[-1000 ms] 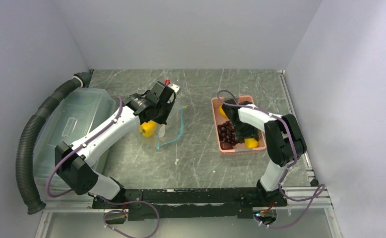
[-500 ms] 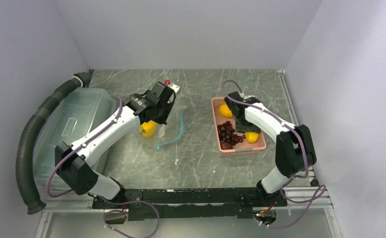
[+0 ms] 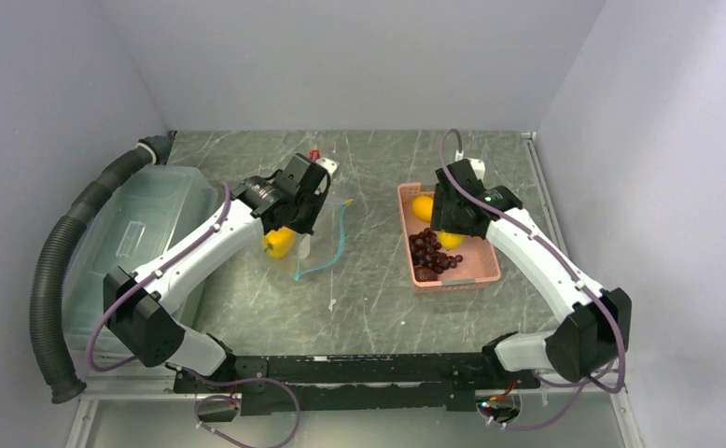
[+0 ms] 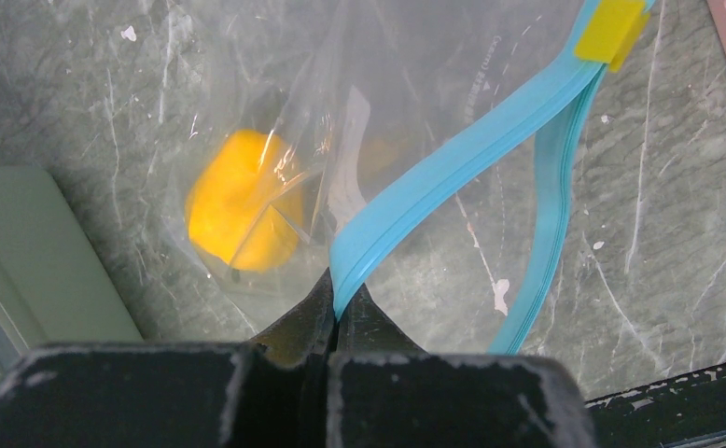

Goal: Place the food in the zip-top bag and seal the zipper
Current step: Pick up the fake fruit from the bin, then place the fake fruit in the zipper food storage bag.

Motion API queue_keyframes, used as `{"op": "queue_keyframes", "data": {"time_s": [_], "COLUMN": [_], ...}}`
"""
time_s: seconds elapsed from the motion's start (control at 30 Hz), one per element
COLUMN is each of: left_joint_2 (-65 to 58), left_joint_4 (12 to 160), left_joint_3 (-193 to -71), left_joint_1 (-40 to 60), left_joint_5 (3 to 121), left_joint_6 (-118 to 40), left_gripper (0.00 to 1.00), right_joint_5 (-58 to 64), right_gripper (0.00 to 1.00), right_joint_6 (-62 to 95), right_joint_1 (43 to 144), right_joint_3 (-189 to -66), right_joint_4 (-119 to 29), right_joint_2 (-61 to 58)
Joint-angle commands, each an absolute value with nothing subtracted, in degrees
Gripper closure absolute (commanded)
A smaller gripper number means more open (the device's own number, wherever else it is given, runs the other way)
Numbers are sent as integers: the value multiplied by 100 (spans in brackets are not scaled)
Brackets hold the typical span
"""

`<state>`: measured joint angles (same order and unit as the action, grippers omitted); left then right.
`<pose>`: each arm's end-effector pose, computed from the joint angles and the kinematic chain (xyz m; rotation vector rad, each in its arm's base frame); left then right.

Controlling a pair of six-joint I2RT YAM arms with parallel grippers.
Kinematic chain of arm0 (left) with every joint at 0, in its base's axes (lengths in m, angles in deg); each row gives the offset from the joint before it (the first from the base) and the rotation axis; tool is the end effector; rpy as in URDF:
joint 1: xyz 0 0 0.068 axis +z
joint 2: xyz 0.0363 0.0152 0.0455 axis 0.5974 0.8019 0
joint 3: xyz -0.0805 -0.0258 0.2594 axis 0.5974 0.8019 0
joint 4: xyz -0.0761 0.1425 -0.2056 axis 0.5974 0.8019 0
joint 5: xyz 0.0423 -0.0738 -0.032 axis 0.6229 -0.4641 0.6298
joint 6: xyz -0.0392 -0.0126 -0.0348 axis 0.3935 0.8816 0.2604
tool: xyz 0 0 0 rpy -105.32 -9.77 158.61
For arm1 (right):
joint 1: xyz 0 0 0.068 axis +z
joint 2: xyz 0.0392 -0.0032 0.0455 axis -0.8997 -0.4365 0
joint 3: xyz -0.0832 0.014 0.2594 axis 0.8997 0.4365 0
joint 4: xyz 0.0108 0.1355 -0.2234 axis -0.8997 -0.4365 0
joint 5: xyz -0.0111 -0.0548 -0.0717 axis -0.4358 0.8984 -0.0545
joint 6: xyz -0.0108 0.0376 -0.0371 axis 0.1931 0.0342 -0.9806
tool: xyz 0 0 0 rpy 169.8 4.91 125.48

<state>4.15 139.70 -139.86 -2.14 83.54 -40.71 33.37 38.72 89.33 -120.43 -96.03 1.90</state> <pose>0.2391 -0.1820 0.3319 0.5302 2.4378 -0.0651 0.2468 0.1012 0.2985 0.2134 2.5029 -0.1442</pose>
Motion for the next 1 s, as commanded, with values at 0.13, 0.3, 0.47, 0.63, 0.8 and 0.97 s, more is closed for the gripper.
{"op": "queue_keyframes", "data": {"time_s": [0.13, 0.3, 0.47, 0.63, 0.8, 0.97], "left_joint_2": [419, 423, 406, 389, 375, 374], "left_joint_4": [13883, 13884, 13881, 13890, 13893, 13893], "left_joint_3": [-14044, -14044, -14043, -14049, -14052, -14052], "left_joint_1": [-225, -224, -224, -224, -225, -223], "left_joint_5": [8322, 8329, 8330, 8342, 8346, 8333], "left_joint_6": [-4119, -4118, -4125, -4109, -4113, -4100], "left_gripper": [100, 100, 100, 100, 100, 100], "right_joint_5": [954, 254, -130, -208, -560, -833], "right_gripper": [67, 67, 67, 67, 67, 67], "right_joint_6": [3910, 3984, 4208, 4374, 4654, 4922], "right_joint_1": [9307, 9741, 10259, 10594, 10789, 10902], "right_joint_3": [-12076, -12046, -12077, -12168, -12073, -12068], "right_joint_4": [-8212, -7684, -7235, -6943, -6446, -6076], "right_joint_2": [831, 848, 619, 294, 17, -295]}}
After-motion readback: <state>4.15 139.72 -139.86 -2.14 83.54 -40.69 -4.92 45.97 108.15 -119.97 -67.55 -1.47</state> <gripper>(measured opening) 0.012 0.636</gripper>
